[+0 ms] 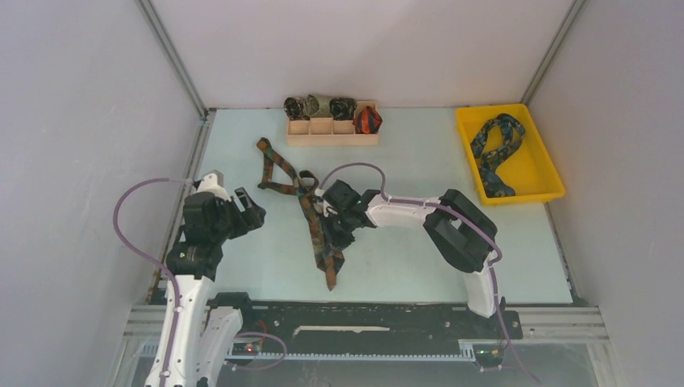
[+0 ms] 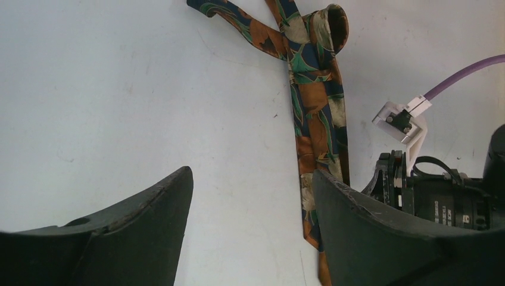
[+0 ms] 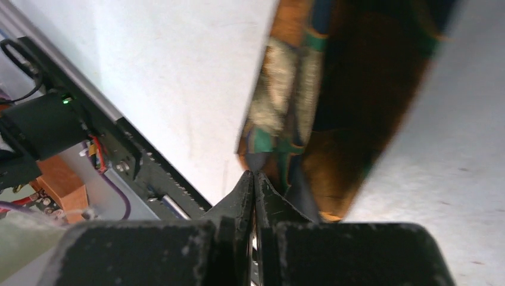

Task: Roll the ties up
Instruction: Flatten out the tie at the center of the board.

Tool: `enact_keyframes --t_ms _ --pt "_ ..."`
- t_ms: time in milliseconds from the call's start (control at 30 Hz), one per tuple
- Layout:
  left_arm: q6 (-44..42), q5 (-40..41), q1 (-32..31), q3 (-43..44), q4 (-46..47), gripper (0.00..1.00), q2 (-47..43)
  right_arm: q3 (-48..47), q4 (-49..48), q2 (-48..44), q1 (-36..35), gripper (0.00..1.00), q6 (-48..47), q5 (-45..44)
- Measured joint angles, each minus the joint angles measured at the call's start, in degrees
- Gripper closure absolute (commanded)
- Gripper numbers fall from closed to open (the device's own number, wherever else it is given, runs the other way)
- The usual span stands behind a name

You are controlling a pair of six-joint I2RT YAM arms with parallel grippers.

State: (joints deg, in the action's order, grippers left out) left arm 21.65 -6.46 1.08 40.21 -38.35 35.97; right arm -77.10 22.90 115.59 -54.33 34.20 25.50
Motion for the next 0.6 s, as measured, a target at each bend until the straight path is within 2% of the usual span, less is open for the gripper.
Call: enact_keyframes --t_ms 333,600 --pt "0.0 -0.3 0.0 0.0 0.4 0.21 0.4 5.9 -1.2 0.0 6.4 0.95 -1.9 6.0" --pt "0.0 -0.4 0.0 0.0 0.5 0.21 0.4 3.7 1.8 -1.0 4.4 0.91 -4.0 2.4"
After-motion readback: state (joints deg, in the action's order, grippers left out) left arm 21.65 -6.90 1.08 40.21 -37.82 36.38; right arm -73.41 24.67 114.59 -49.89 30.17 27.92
